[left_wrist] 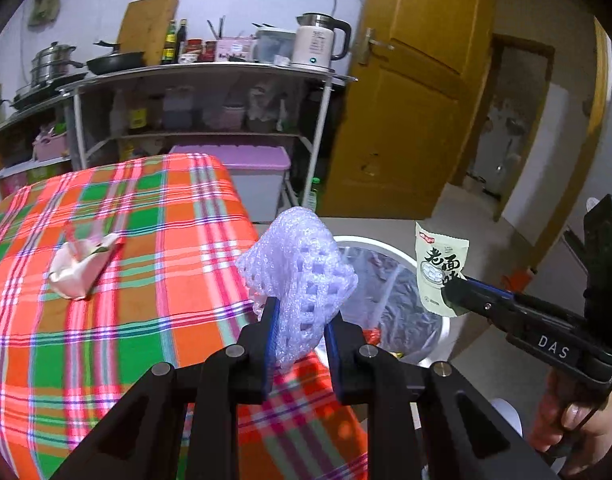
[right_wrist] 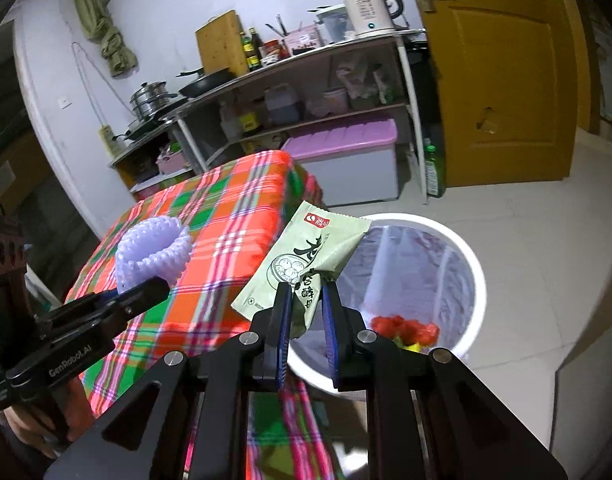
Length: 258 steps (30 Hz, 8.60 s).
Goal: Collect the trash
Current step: 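Carry the foam net and noodle packet over the bin and open both grippers, then move both open grippers back toward the red-lidded cup on the table, then grasp the white paper wrapper around the red-lidded cup with the left gripper, then pull the red-lidded clear cup out with the right gripper while the left holds the wrapper, then carry the wrapper and clear cup over the bin and open both grippers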
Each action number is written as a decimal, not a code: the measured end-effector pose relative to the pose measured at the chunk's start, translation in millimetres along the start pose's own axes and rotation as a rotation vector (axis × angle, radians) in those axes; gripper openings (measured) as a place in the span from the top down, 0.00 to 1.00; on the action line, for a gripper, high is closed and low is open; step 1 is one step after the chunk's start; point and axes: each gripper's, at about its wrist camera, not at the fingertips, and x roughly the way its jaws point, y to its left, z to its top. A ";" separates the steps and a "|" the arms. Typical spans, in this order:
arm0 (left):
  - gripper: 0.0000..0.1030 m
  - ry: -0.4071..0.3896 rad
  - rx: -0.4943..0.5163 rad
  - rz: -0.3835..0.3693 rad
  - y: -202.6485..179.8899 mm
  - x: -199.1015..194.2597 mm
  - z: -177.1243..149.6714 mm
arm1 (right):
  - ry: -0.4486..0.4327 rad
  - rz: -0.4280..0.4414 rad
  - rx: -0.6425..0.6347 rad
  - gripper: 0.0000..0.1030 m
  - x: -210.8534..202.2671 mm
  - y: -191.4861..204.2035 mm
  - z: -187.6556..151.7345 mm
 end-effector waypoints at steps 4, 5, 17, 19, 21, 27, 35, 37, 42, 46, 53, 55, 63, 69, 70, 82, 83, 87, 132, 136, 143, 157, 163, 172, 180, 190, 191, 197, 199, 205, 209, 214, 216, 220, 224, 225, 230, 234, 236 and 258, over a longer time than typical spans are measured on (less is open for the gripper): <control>0.79 0.010 0.019 -0.017 -11.8 10.7 2.6 | 0.004 -0.012 0.019 0.84 0.1 -12.3 -0.1; 0.79 0.013 0.022 -0.020 -13.4 13.0 2.8 | 0.006 -0.014 0.024 0.84 1.0 -15.0 -0.5; 0.79 0.081 0.039 -0.043 -28.0 52.5 2.9 | 0.043 -0.024 0.067 0.84 19.2 -40.0 -1.3; 0.79 0.095 0.035 -0.048 -29.4 60.2 2.7 | 0.052 -0.028 0.073 0.84 23.6 -44.2 -2.4; 0.79 0.110 0.035 -0.048 -28.8 68.2 2.2 | 0.065 -0.030 0.079 0.84 29.1 -49.0 -3.4; 0.78 0.146 0.034 -0.057 -27.4 89.6 3.1 | 0.100 -0.039 0.088 0.84 46.6 -57.7 -3.7; 0.75 0.200 0.008 -0.068 -23.7 115.2 3.4 | 0.138 -0.058 0.085 0.83 67.7 -64.7 -4.2; 0.69 0.222 -0.002 -0.084 -23.3 120.5 2.5 | 0.145 -0.068 0.083 0.81 70.3 -64.8 -5.2; 0.62 0.233 -0.014 -0.104 -22.2 123.7 1.0 | 0.146 -0.071 0.080 0.72 71.4 -64.1 -6.0; 0.57 0.217 -0.013 -0.107 -21.3 119.9 2.3 | 0.134 -0.071 0.076 0.72 65.9 -63.0 -4.8; 0.57 0.183 -0.032 -0.113 -19.3 104.1 4.8 | 0.102 -0.065 0.062 0.71 47.9 -56.1 -1.7; 0.57 0.171 -0.034 -0.113 -19.8 97.6 5.9 | 0.091 -0.062 0.054 0.71 42.7 -51.2 0.2; 0.57 0.091 -0.031 -0.092 -16.2 56.1 5.6 | 0.039 -0.039 0.012 0.71 15.8 -25.7 4.0; 0.57 0.052 -0.030 -0.074 -9.8 26.9 1.5 | 0.018 -0.015 -0.021 0.71 1.6 -3.2 1.7; 0.57 0.045 -0.030 -0.069 -8.3 21.1 0.4 | 0.015 -0.010 -0.028 0.71 -0.1 0.6 1.5; 0.57 -0.018 -0.042 -0.024 7.3 -26.8 -8.8 | -0.014 0.052 -0.094 0.65 -15.4 35.6 -3.9; 0.57 -0.022 -0.043 -0.020 8.7 -30.4 -10.2 | -0.016 0.054 -0.097 0.65 -16.0 37.2 -3.9; 0.57 -0.029 -0.050 -0.005 13.9 -38.2 -13.8 | -0.014 0.064 -0.113 0.65 -17.1 44.4 -5.1; 0.47 -0.037 -0.307 0.228 177.2 -57.5 -32.9 | 0.123 0.194 -0.245 0.59 57.0 130.5 -8.9; 0.42 -0.019 -0.301 0.216 184.1 -42.4 -26.7 | 0.131 0.198 -0.242 0.59 66.1 130.9 -5.7; 0.41 0.018 -0.304 0.221 198.7 -9.9 -16.9 | 0.151 0.187 -0.238 0.59 80.4 127.0 -3.6; 0.36 0.074 -0.317 0.242 220.4 41.3 6.5 | 0.177 0.188 -0.205 0.59 107.2 112.3 3.1; 0.46 0.072 -0.316 0.250 221.8 46.5 10.5 | 0.182 0.186 -0.195 0.59 111.1 107.1 3.0; 0.49 0.065 -0.281 0.236 211.3 40.7 6.5 | 0.175 0.178 -0.183 0.59 109.5 100.0 5.0; 0.49 0.076 -0.178 0.118 168.4 20.1 -16.4 | 0.152 0.191 -0.181 0.59 95.2 102.7 5.2; 0.49 0.122 -0.061 0.024 116.9 -2.2 -55.7 | 0.144 0.278 -0.187 0.47 75.8 120.6 -0.7; 0.49 0.122 -0.062 0.015 113.9 -5.2 -58.3 | 0.149 0.285 -0.190 0.47 75.9 123.5 -2.3; 0.49 0.121 -0.058 -0.019 103.6 -15.7 -67.5 | 0.194 0.308 -0.213 0.47 84.6 136.9 -10.4; 0.49 0.120 -0.057 -0.022 101.6 -17.2 -69.5 | 0.210 0.316 -0.216 0.47 89.4 139.6 -12.6; 0.49 0.116 -0.058 -0.023 101.4 -17.3 -71.2 | 0.253 0.332 -0.223 0.46 100.9 148.3 -17.7; 0.49 0.114 -0.061 -0.027 102.5 -17.3 -72.0 | 0.270 0.336 -0.225 0.46 107.4 152.7 -17.8; 0.49 0.112 -0.059 -0.027 102.6 -17.1 -72.1 | 0.284 0.305 -0.242 0.46 114.3 158.2 -18.3; 0.49 0.112 -0.058 -0.027 102.3 -17.1 -72.5 | 0.291 0.289 -0.249 0.46 116.5 159.7 -18.0; 0.49 0.110 -0.057 -0.029 102.6 -17.2 -71.4 | 0.287 0.301 -0.257 0.54 116.5 161.2 -17.3; 0.49 0.110 -0.054 -0.024 101.7 -17.2 -70.7 | 0.278 0.293 -0.282 0.54 113.6 162.7 -19.8; 0.49 0.111 -0.053 -0.023 101.4 -17.5 -70.7 | 0.271 0.290 -0.283 0.55 112.2 163.0 -19.8; 0.49 0.106 -0.049 -0.015 98.9 -22.0 -70.5 | 0.217 0.276 -0.276 0.55 95.6 158.6 -13.1; 0.49 0.093 -0.051 -0.004 97.7 -28.0 -69.4 | 0.172 0.258 -0.260 0.55 80.6 151.0 -7.0; 0.49 0.082 -0.060 0.008 97.7 -32.0 -68.0 | 0.156 0.251 -0.248 0.55 74.3 146.5 -3.9; 0.49 0.004 -0.120 0.098 78.1 -60.0 -45.6 | 0.039 0.189 -0.165 0.55 10.5 91.8 -1.5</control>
